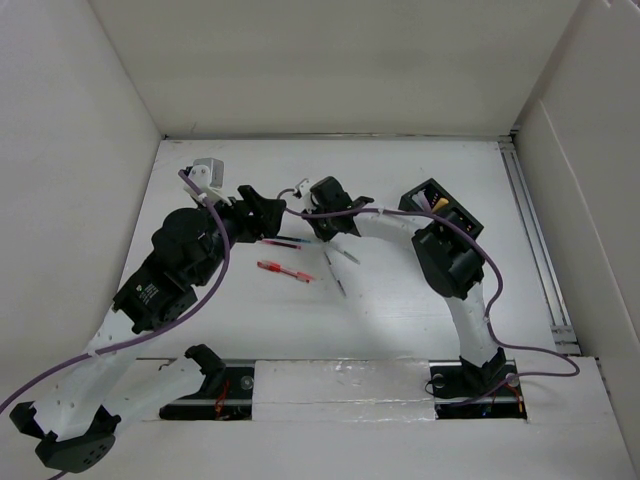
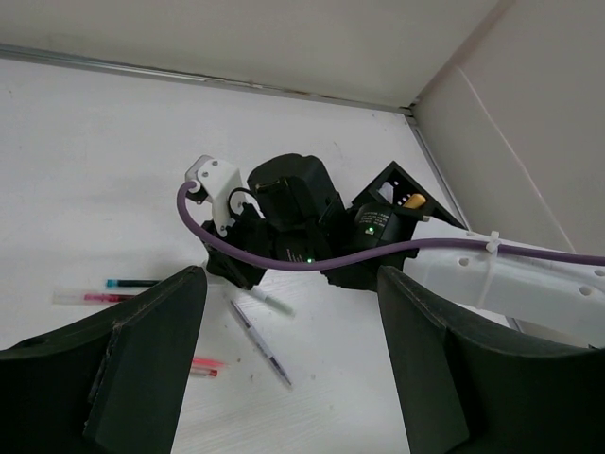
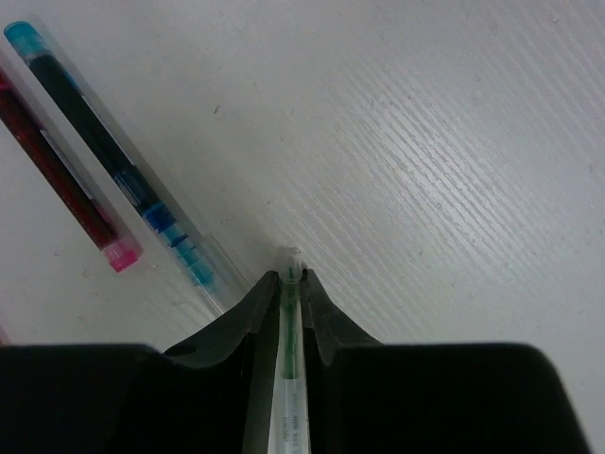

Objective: Organize the desk

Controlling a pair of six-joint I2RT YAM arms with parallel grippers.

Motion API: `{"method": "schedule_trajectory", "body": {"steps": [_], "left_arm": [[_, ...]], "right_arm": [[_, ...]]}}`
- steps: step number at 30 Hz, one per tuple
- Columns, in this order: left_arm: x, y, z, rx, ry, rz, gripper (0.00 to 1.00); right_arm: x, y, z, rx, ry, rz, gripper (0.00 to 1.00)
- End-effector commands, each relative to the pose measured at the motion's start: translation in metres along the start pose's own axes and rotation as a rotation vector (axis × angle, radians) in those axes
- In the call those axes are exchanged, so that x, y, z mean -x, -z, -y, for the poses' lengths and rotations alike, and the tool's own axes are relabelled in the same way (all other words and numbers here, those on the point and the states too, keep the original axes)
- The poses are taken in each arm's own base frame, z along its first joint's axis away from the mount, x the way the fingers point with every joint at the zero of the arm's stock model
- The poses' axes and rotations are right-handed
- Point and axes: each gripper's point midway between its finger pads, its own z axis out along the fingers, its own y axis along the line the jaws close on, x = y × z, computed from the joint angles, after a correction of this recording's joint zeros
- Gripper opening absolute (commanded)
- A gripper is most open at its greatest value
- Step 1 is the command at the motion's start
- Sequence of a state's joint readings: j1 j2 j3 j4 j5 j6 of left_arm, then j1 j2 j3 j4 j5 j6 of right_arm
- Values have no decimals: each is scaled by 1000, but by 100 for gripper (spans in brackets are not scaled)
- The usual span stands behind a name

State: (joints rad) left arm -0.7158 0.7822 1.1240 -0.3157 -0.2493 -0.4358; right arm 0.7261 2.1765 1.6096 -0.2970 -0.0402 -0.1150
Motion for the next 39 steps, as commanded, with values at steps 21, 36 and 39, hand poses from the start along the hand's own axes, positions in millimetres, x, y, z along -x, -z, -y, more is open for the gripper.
{"method": "schedule_trajectory", "body": {"steps": [21, 36, 39], "left_arm": [[17, -6, 13, -35, -16, 38, 69], [9, -35, 35, -98, -20, -17, 69], [6, -41, 37, -102, -23, -27, 69]], "right_arm": [[94, 123, 44, -68, -57, 356, 0], [41, 323, 157, -375, -151, 764, 0], [24, 345, 160, -376, -108, 874, 0]]}}
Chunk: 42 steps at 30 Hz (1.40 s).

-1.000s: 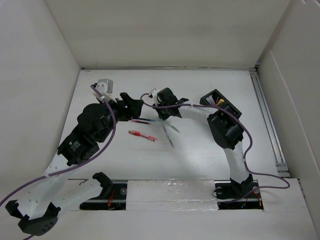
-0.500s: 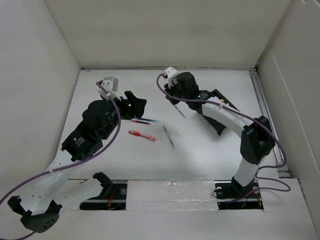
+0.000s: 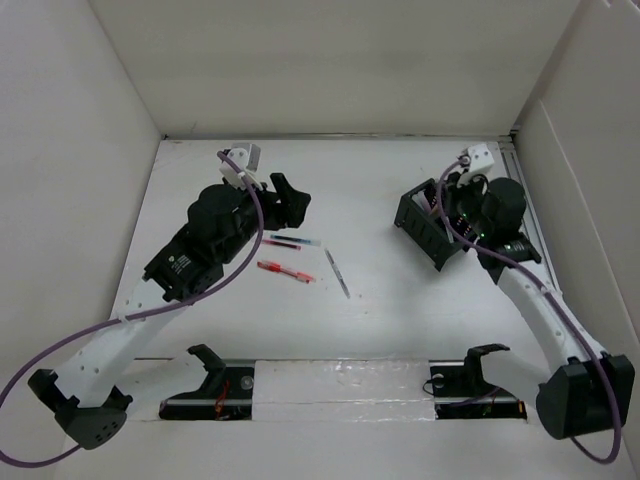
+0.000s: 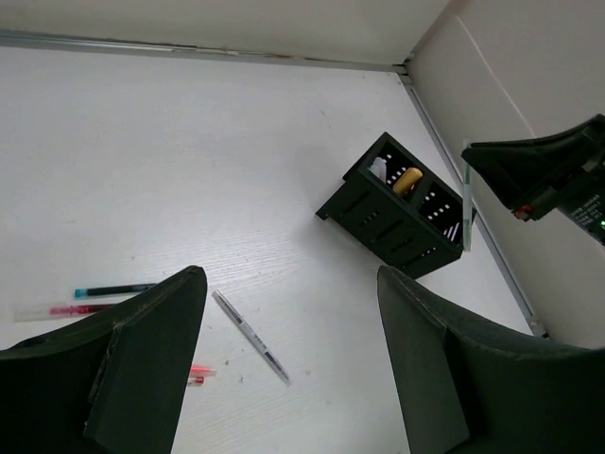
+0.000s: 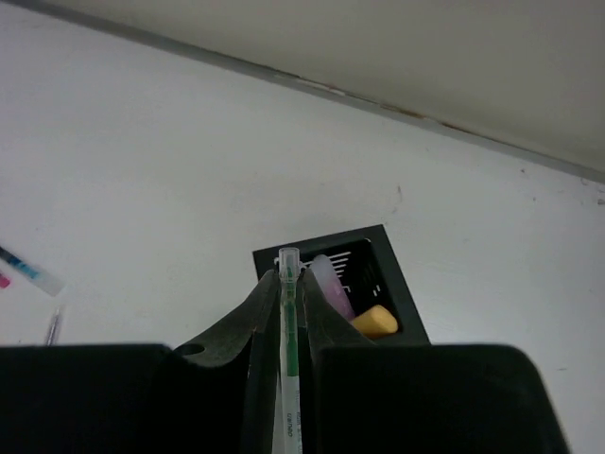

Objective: Organize the desk

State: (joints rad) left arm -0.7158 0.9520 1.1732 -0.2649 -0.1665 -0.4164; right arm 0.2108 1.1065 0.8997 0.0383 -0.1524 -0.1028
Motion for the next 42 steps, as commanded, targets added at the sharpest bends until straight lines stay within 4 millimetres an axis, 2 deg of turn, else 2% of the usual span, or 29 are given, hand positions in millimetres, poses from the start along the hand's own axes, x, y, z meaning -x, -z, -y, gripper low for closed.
{"method": "schedule_trajectory", "body": {"steps": [1, 2, 3, 5, 7, 10, 11, 17, 22, 23, 24, 25, 26, 29, 30, 31, 32, 33, 34, 35, 36, 37, 38, 39, 40, 41, 42], "left_arm": [[28, 1, 18, -65, 7, 70, 69], [25, -3, 19, -65, 5, 60, 68], [25, -5, 19, -66, 5, 58, 68], [23, -9, 22, -74, 7, 49, 68], [24, -11, 25, -83, 11, 46, 68], [24, -12, 26, -87, 11, 44, 68], [23, -12, 26, -85, 12, 41, 68], [19, -12, 21, -67, 15, 35, 67], [16, -10, 15, -49, 19, 38, 67], [16, -10, 15, -48, 20, 38, 67], [14, -10, 14, -46, 20, 38, 67], [14, -9, 13, -44, 20, 38, 67], [14, -9, 13, -43, 20, 39, 67], [15, -9, 13, -42, 19, 40, 67], [17, -8, 13, -42, 18, 43, 67], [18, -8, 14, -43, 18, 46, 67], [20, -7, 14, -42, 19, 51, 67], [22, -4, 14, -43, 19, 59, 67], [22, -3, 13, -39, 20, 62, 67], [23, -1, 12, -34, 21, 64, 67], [24, 2, 8, -17, 25, 75, 67], [25, 4, 6, -8, 30, 80, 67], [25, 7, 3, 4, 31, 84, 66], [27, 10, -2, 25, 32, 97, 66], [28, 12, -4, 33, 34, 104, 65], [30, 17, -11, 67, 40, 115, 64], [29, 18, -12, 66, 41, 117, 64]], "right_arm": [[37, 17, 14, 43, 32, 233, 0], [26, 19, 12, 83, 26, 232, 0], [33, 21, 14, 95, 16, 280, 0], [26, 21, 21, 125, 5, 299, 0], [29, 22, 23, 159, -10, 357, 0], [25, 12, 27, 193, -19, 375, 0], [30, 12, 30, 189, -24, 402, 0], [22, 3, 37, 198, -45, 416, 0], [-4, 3, 47, 135, -51, 341, 0], [-14, 4, 48, 123, -52, 311, 3], [-13, 9, 48, 101, -49, 317, 11], [-21, 12, 48, 89, -55, 305, 21], [-24, 15, 48, 80, -57, 300, 41], [-10, 23, 52, 47, -19, 283, 63], [-3, 23, 50, 50, 13, 275, 65], [-4, 23, 48, 53, 37, 234, 66], [14, 22, 45, 59, 65, 246, 66], [19, 22, 41, 58, 84, 237, 66], [22, 19, 20, 111, 100, 230, 65], [21, 17, 7, 136, 114, 207, 49], [17, 14, -5, 155, 112, 191, 38], [9, 10, -41, 247, 120, 164, 28], [-7, 4, -59, 289, 117, 114, 10], [-18, -1, -70, 288, 118, 69, 4], [-32, -3, -86, 317, 131, 20, 0], [-62, -8, -136, 400, 156, -79, 0], [-59, -11, -128, 351, 160, -77, 0]]}}
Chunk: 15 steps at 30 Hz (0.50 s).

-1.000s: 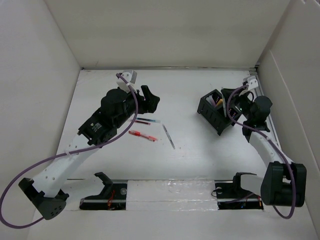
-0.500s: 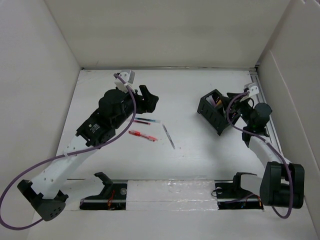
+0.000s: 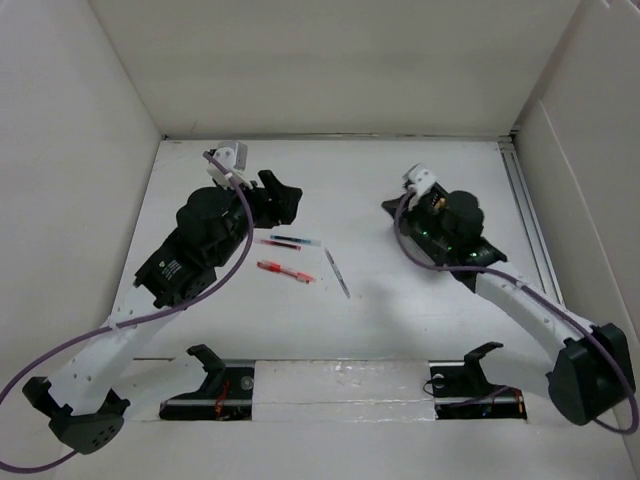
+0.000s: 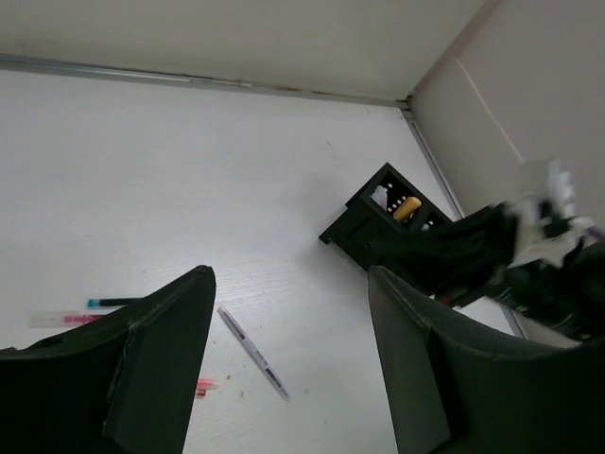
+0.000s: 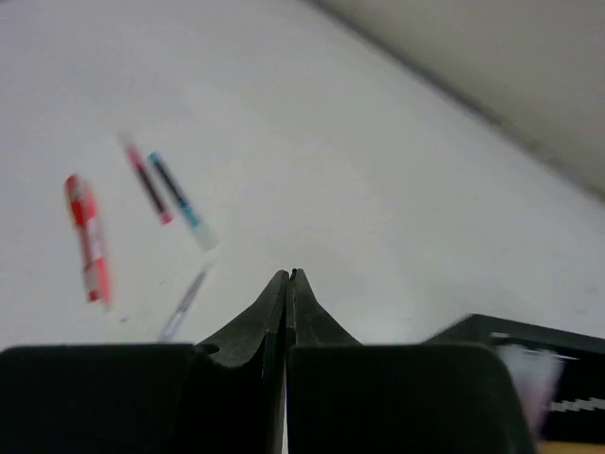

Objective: Organize the desk

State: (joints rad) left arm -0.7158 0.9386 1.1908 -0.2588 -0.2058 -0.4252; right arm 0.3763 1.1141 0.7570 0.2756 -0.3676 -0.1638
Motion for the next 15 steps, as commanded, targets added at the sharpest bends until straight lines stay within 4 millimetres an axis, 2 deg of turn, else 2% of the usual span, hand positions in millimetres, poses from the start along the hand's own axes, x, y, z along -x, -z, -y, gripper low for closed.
{"method": "schedule_trajectory", "body": {"steps": [1, 2, 3, 4, 5, 7, 8, 9, 10, 11, 13, 15], "left_arm": [[15, 14, -13, 60, 27, 70, 61], [14, 15, -19, 88, 34, 73, 59], [13, 19, -23, 98, 40, 77, 58], [10, 19, -25, 109, 43, 71, 57], [8, 21, -29, 123, 44, 67, 57], [5, 24, -34, 138, 48, 67, 56], [3, 24, -36, 144, 44, 64, 56], [-2, 24, -39, 155, 38, 55, 56], [-5, 23, -41, 161, 38, 48, 56], [-8, 22, -43, 170, 34, 40, 56], [-17, 21, -47, 179, 28, 18, 56], [-20, 20, -46, 169, 22, 7, 56]], "right_arm": [[-57, -19, -41, 8, 20, -234, 0], [-62, -25, -65, 52, 20, -256, 0], [-82, -32, -71, 41, 20, -323, 3], [-80, -39, -77, 46, 23, -336, 9], [-85, -43, -84, 56, 16, -358, 25], [-99, -61, -105, 117, 11, -402, 37], [-105, -67, -113, 134, 7, -419, 47], [-111, -72, -124, 156, 12, -437, 51], [-132, -79, -131, 169, 9, -490, 54], [-131, -87, -132, 166, -2, -488, 56], [-140, -94, -144, 165, -24, -513, 57], [-153, -101, -142, 132, -35, -540, 56]]}}
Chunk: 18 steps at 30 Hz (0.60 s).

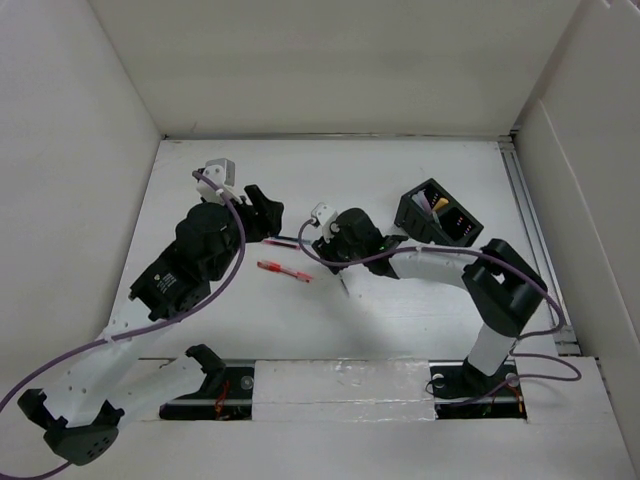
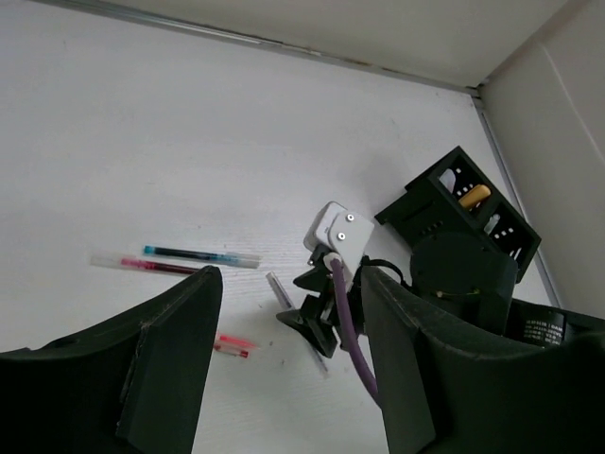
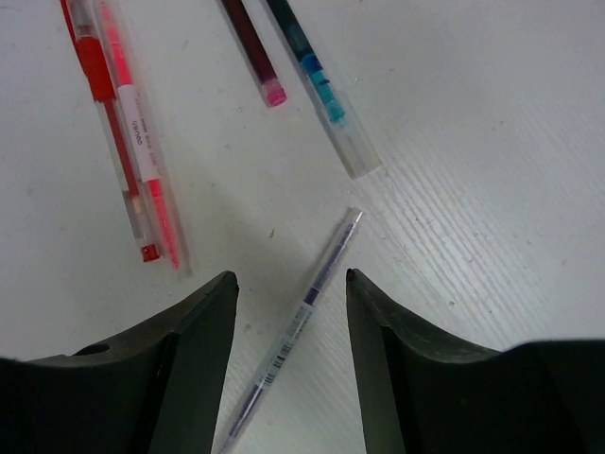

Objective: Organize the desk

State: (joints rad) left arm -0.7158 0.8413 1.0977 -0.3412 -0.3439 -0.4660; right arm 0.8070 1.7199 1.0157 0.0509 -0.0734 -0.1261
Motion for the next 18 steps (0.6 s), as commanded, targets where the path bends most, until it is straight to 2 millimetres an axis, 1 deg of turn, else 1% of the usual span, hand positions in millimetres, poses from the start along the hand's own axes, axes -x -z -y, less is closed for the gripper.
{"method": "schedule_trajectory", "body": {"steps": [1, 2, 3, 4, 5, 7, 9, 11, 13, 14, 15, 16, 17, 18], "left_arm": [[-3, 1, -2, -3, 1, -2, 56], [-2, 2, 7, -48, 0, -8, 55], [1, 6, 12, -80, 2, 0, 55], [5, 9, 16, -107, 4, 12, 55], [11, 11, 21, -132, 6, 32, 55], [17, 15, 21, -136, 4, 52, 57], [17, 14, 18, -119, -18, 43, 57], [13, 13, 17, -110, -34, 24, 57], [15, 13, 17, -111, -39, 26, 57], [16, 14, 18, -116, -37, 29, 57], [19, 16, 19, -121, -35, 38, 57], [22, 17, 21, -127, -35, 43, 58], [24, 18, 22, -132, -35, 46, 58], [32, 21, 25, -141, -32, 59, 58]], "right_arm": [[17, -11, 0, -48, -40, 23, 55], [12, -18, -1, -47, -50, 10, 50], [6, -21, 9, -108, -56, -1, 48], [7, -22, 11, -121, -63, 6, 47], [3, -24, 14, -136, -69, -1, 46], [-5, -28, 17, -161, -85, -21, 45], [-12, -33, 17, -163, -88, -40, 44], [-15, -35, 17, -167, -101, -45, 40], [-20, -38, 16, -164, -107, -47, 37], [-19, -39, 15, -159, -108, -40, 28], [-19, -40, 12, -149, -141, -31, 25], [-15, -40, 11, -145, -153, -4, 20], [-21, -39, 9, -140, -162, -10, 7], [-19, -37, 9, -137, -167, 0, 2]]}}
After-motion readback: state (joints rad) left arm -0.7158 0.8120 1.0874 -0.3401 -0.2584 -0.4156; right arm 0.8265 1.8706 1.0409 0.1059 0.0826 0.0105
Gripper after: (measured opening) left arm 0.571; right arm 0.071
